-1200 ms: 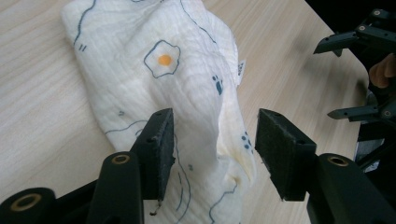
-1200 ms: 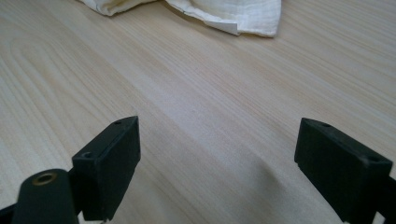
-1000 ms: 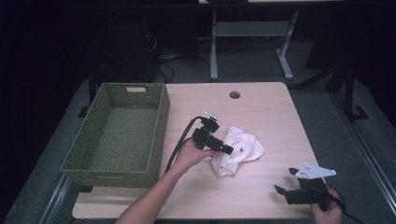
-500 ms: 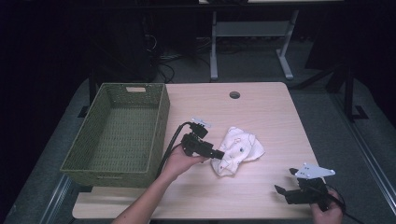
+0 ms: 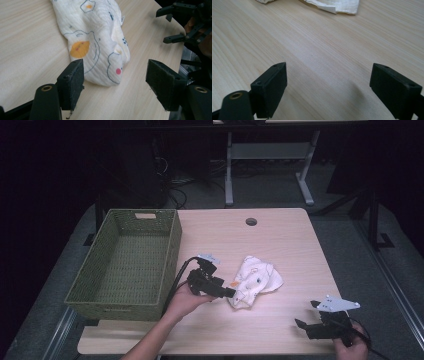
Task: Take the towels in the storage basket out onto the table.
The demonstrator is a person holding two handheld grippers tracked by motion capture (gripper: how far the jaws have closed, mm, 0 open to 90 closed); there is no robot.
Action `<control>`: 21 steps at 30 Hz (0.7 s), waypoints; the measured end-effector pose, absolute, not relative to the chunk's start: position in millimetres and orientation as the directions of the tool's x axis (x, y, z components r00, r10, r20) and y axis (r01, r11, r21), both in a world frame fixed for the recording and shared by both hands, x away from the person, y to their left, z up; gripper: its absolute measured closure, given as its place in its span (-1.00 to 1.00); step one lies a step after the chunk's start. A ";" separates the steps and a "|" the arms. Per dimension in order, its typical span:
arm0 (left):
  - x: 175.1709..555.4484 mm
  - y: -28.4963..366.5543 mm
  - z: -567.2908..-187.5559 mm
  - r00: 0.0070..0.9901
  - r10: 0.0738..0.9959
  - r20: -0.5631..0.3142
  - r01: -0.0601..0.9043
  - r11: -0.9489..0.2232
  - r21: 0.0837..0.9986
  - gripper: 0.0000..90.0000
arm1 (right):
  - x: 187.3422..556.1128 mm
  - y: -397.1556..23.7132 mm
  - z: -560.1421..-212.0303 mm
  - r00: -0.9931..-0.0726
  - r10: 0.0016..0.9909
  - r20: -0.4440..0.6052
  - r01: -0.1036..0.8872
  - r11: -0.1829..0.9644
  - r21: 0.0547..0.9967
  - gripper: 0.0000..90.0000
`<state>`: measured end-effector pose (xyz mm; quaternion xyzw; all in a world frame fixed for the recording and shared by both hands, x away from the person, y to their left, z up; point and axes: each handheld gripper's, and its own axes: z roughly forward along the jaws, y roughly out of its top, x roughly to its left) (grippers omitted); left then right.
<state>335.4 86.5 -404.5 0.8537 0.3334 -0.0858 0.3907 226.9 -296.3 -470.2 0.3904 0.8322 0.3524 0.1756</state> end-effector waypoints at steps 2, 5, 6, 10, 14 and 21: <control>332.2 89.6 -405.9 0.765 0.501 -0.405 0.634 -0.473 0.612 -0.32 | 227.2 -295.9 -470.6 -0.634 0.774 -0.016 0.527 0.446 0.724 -0.69; 328.7 92.8 -406.8 0.766 0.497 -0.407 0.633 -0.474 0.612 -0.32 | 227.2 -295.3 -470.9 -0.633 0.774 -0.011 0.532 0.446 0.720 -0.69; 327.0 93.4 -406.8 0.767 0.497 -0.406 0.632 -0.474 0.613 -0.32 | 227.2 -295.3 -471.0 -0.633 0.774 -0.011 0.532 0.446 0.719 -0.69; 320.4 94.5 -407.7 0.773 0.491 -0.402 0.625 -0.475 0.620 -0.32 | 227.0 -295.8 -471.2 -0.634 0.773 -0.015 0.530 0.449 0.719 -0.69; 315.2 96.8 -410.4 0.778 0.485 -0.399 0.619 -0.483 0.620 -0.32 | 227.1 -296.1 -471.5 -0.635 0.773 -0.017 0.528 0.449 0.720 -0.69; 305.0 100.1 -413.7 0.786 0.471 -0.400 0.609 -0.482 0.630 -0.33 | 227.2 -295.4 -471.9 -0.635 0.773 -0.015 0.533 0.452 0.716 -0.69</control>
